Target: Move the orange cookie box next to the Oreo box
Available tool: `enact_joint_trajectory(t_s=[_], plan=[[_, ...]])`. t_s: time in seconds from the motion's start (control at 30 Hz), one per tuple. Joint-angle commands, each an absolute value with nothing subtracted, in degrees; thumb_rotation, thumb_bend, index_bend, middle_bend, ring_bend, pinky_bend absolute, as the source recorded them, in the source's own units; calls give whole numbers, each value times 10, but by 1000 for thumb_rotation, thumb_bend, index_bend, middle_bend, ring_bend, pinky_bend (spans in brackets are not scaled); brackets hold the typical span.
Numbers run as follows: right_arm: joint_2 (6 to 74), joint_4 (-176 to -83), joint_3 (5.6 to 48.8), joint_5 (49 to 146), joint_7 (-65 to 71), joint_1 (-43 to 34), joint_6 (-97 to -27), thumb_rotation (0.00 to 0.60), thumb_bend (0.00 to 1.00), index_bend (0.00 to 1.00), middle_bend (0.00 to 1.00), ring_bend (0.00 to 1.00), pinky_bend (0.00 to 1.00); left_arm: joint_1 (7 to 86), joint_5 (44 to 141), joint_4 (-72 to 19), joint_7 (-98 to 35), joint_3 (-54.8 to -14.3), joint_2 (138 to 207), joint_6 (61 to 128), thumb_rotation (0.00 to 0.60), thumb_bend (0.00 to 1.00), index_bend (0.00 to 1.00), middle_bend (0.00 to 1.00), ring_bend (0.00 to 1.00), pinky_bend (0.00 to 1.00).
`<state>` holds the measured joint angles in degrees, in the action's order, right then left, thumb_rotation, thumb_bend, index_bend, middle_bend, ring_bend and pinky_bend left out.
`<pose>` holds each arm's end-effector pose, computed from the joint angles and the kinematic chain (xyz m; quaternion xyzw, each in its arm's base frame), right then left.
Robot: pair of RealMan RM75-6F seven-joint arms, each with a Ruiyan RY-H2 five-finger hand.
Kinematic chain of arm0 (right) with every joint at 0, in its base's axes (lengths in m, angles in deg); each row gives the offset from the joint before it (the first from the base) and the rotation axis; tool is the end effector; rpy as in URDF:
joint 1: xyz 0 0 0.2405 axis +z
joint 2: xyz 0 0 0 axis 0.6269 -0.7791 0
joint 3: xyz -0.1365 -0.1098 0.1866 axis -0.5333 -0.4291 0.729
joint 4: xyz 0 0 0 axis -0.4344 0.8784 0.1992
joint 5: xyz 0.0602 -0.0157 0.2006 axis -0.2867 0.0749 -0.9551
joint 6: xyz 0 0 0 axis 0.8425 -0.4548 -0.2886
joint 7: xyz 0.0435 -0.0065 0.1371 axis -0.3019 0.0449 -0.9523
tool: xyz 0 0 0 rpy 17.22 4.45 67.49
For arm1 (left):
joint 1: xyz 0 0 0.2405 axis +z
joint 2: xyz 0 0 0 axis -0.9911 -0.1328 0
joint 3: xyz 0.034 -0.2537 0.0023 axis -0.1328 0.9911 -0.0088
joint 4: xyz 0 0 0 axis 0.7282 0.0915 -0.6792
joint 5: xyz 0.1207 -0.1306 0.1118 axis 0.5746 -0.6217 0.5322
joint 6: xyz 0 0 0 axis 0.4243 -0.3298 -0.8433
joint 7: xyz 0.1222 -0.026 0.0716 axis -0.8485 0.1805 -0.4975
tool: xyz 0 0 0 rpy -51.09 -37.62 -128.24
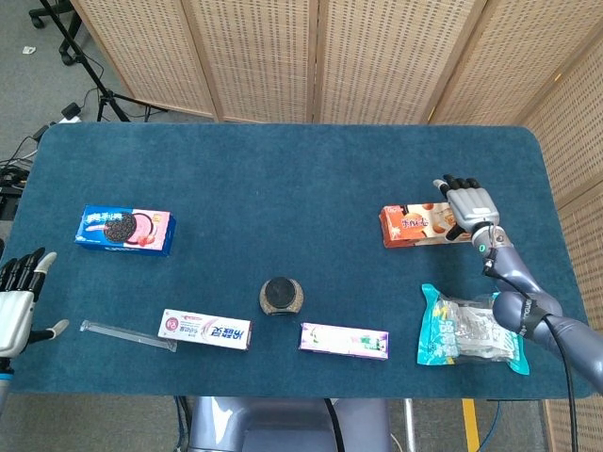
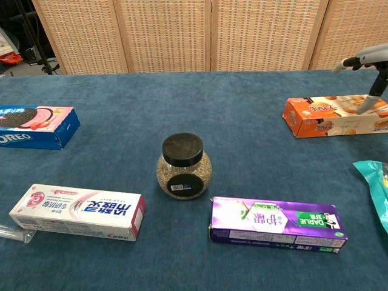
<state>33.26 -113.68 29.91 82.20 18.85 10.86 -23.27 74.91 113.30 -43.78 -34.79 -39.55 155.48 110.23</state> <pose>-0.2525 -0.4594 0.1044 0.6970 -0.4385 0.1980 0.5316 -0.3234 0.1970 0.1468 -0.6087 -0.3915 -0.3441 0.5982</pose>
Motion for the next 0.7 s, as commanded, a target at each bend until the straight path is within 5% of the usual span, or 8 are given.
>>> enact_joint_trajectory(t_s=[0.03,0.7], plan=[[355,-1102,281,806,192,124,-209,600,2,0,0,0,0,748,1133,-435,-348,-397,1557,1100,600,84,0,0,0,0],[408,-1011,253,798,144,146,-166,600,26,0,0,0,0,751,1138,-445,-349,-398,1555,1111,600,84,0,0,0,0]])
